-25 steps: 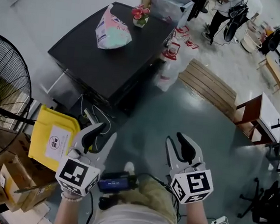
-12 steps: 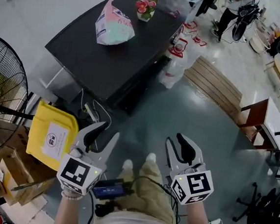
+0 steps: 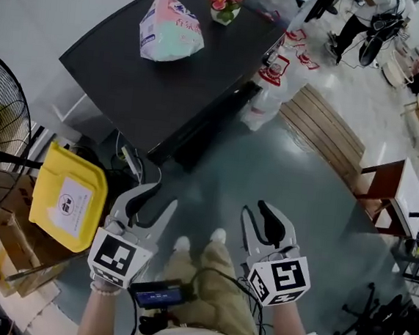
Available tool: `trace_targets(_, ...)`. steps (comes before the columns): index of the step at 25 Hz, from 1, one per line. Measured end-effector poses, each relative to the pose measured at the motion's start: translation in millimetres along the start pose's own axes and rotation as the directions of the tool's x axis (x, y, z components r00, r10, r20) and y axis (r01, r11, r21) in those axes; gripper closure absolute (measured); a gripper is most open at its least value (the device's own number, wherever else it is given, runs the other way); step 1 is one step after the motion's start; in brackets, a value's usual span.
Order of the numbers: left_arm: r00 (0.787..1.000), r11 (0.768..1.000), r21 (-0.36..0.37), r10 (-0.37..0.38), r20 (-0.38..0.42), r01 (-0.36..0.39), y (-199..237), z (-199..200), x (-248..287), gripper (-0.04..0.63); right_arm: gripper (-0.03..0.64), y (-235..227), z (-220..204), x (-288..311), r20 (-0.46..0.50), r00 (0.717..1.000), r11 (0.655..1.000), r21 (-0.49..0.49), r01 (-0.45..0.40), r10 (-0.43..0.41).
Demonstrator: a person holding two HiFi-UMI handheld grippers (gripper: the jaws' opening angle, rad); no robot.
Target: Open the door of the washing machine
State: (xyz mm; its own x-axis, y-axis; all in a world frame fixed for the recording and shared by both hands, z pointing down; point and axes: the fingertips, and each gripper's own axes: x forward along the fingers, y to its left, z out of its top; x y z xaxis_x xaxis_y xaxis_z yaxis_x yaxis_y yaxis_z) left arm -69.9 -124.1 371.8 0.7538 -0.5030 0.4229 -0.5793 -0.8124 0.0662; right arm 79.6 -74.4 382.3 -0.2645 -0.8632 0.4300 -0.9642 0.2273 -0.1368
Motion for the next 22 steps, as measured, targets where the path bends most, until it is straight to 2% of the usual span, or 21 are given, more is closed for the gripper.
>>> trace_targets(5, 1.000, 1.000, 0.014, -0.004, -0.020, 0.005, 7.1, -20.9, 25.4, 0.460, 0.503, -9.4, -20.8, 13.9, -0.033, 0.999, 1.000, -0.009, -0.020, 0.020)
trace_targets(12, 0.998, 1.000, -0.029, -0.001, -0.061, -0.001, 15.2, -57.9, 61.2, 0.460, 0.503, -17.4, -49.4, 31.7, -0.070, 0.997, 0.999, -0.003, -0.037, 0.037)
trace_targets(22, 0.991, 0.999, -0.028, 0.023, -0.132, -0.027, 27.7, -112.6, 113.7, 0.460, 0.503, -39.3, -76.2, 53.3, -0.090, 0.996, 1.000, -0.005, -0.026, 0.026)
